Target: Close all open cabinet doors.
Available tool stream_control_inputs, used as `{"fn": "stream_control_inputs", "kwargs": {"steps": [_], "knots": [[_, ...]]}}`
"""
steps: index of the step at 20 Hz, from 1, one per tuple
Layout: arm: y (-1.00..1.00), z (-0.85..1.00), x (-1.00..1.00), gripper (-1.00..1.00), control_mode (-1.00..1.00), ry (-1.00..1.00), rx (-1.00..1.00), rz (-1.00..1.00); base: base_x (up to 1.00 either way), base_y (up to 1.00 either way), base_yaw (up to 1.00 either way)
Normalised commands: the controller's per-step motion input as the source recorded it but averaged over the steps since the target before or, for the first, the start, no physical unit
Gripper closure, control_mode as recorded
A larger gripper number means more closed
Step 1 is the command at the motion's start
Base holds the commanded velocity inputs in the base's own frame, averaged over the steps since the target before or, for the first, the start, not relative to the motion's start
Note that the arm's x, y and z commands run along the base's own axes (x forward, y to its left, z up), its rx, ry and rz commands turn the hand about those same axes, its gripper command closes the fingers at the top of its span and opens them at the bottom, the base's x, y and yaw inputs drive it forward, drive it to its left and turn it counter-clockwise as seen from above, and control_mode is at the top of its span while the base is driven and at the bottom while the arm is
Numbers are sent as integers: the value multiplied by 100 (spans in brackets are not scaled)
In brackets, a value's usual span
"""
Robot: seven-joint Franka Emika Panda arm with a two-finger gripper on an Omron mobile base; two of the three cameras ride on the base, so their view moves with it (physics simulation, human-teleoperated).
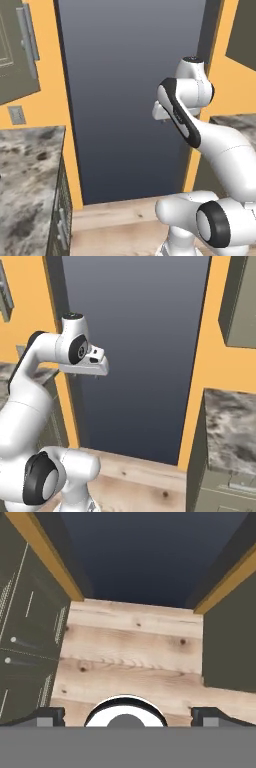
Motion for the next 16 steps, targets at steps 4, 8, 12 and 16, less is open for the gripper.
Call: {"fn": "stream_control_inputs", "kwargs": {"steps": [4,8,12,16], "knots": [[0,0,0,-100,100,0,0,0,83,0,16],[0,0,0,-100,100,0,0,0,83,1,29],[0,0,0,-100,100,0,0,0,69,0,51],[0,0,0,-100,100,0,0,0,57,0,64]]}}
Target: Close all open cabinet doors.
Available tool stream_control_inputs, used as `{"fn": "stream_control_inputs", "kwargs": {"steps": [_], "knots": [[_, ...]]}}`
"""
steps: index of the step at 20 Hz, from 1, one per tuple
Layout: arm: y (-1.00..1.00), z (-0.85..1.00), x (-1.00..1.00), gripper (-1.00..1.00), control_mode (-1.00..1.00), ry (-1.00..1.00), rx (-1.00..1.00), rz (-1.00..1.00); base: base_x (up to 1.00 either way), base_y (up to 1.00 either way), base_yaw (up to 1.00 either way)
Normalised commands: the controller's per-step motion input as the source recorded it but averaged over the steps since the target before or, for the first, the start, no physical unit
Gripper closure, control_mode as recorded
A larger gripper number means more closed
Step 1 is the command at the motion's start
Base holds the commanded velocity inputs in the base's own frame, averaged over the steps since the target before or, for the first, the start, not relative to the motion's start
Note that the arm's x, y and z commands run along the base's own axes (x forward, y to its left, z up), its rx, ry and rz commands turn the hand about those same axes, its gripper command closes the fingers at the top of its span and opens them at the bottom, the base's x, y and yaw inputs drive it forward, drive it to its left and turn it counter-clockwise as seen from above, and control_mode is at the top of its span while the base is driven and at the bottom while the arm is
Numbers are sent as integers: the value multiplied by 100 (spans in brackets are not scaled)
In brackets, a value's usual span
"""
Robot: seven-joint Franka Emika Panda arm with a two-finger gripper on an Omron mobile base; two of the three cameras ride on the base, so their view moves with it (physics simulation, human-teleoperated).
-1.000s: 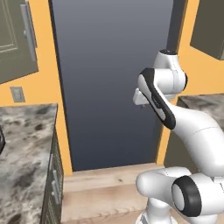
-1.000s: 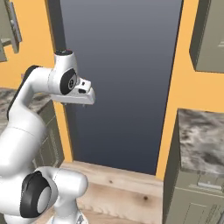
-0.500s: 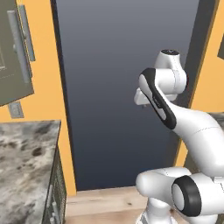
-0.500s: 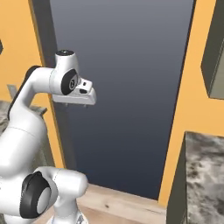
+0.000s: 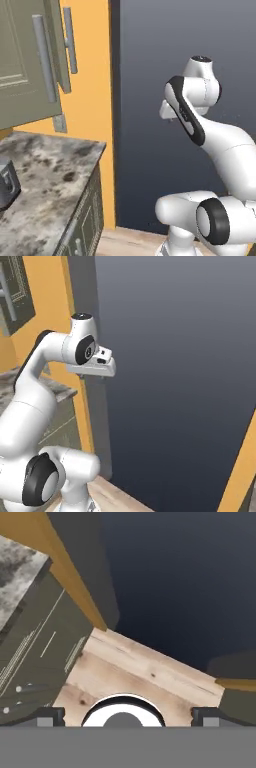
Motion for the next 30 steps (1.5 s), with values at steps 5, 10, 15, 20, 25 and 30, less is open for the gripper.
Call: {"fn": "stream_control_inputs", "kwargs": {"steps": [5,10,15,20,25,30], "knots": [[0,0,0,-100,100,0,0,0,32,0,81],[0,0,0,-100,100,0,0,0,19,-5,85],[0,0,0,-100,100,0,0,0,31,-5,79],[0,0,0,-100,100,0,0,0,43,-11,66],[0,0,0,-100,100,0,0,0,26,-38,43],[0,0,0,-100,100,0,0,0,16,-51,37]]}}
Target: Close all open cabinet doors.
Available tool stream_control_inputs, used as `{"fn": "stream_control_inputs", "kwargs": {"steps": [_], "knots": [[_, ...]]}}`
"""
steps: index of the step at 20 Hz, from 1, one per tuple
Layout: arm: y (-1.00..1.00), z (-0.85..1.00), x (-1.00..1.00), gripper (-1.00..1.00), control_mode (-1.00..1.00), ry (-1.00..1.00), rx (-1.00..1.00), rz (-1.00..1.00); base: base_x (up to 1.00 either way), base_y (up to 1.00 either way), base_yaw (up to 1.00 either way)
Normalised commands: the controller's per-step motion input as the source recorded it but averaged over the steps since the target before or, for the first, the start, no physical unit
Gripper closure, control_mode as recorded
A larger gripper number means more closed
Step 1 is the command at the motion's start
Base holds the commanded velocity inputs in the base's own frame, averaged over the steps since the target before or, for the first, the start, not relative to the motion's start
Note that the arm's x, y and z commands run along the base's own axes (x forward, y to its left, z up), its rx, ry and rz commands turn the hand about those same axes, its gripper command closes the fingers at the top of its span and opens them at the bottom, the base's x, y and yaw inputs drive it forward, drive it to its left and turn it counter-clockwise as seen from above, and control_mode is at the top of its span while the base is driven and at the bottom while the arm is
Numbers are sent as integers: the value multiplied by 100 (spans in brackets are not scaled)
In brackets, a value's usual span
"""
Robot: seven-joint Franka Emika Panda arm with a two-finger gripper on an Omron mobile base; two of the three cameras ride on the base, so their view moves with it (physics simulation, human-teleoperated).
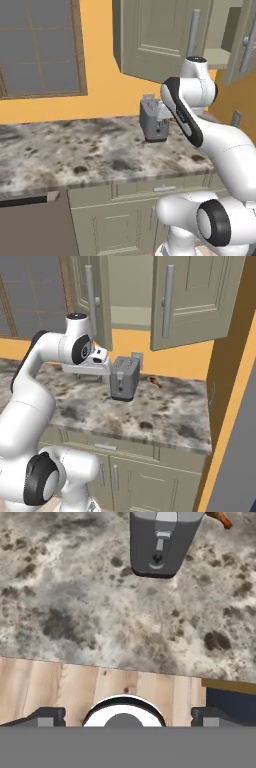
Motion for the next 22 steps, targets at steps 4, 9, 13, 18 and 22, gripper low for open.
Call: {"fn": "stream_control_inputs", "kwargs": {"steps": [4,9,13,18,22], "knots": [[0,0,0,-100,100,0,0,0,17,-52,31],[0,0,0,-100,100,0,0,0,6,-46,4],[0,0,0,-100,100,0,0,0,0,-25,-25],[0,0,0,-100,100,0,0,0,5,-14,-23],[0,0,0,-100,100,0,0,0,14,-20,-27]]}}
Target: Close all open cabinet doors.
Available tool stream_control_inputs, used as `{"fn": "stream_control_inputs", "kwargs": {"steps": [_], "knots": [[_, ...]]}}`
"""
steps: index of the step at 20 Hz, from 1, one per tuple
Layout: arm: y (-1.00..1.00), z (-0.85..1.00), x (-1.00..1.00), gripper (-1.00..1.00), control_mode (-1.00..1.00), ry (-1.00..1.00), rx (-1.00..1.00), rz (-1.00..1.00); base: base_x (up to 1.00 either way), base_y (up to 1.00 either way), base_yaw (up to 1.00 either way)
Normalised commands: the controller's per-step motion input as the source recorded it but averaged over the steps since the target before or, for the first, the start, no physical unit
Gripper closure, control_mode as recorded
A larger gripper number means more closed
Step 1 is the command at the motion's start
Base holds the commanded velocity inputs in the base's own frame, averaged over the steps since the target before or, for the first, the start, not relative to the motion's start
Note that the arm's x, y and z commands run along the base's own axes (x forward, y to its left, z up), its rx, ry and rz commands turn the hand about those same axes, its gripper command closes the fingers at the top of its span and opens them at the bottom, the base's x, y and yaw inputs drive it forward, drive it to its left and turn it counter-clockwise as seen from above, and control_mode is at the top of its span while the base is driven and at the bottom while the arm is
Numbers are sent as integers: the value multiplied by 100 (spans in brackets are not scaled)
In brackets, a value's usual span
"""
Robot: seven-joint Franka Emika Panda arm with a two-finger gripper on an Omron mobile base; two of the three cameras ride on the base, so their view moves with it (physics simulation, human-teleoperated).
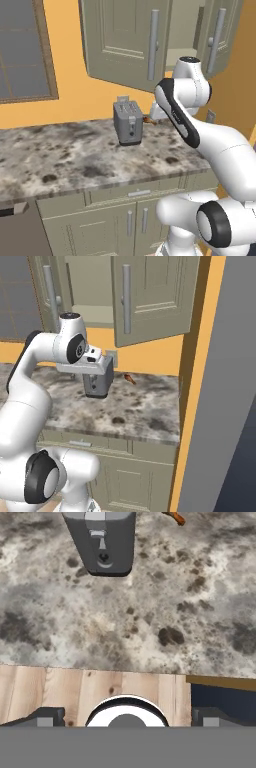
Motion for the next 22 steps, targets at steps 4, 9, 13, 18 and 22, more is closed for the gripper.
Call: {"fn": "stream_control_inputs", "kwargs": {"steps": [4,9,13,18,22], "knots": [[0,0,0,-100,100,0,0,0,0,-25,-9],[0,0,0,-100,100,0,0,0,12,-14,7],[0,0,0,-100,100,0,0,0,27,-33,27],[0,0,0,-100,100,0,0,0,9,-41,20],[0,0,0,-100,100,0,0,0,16,-33,2]]}}
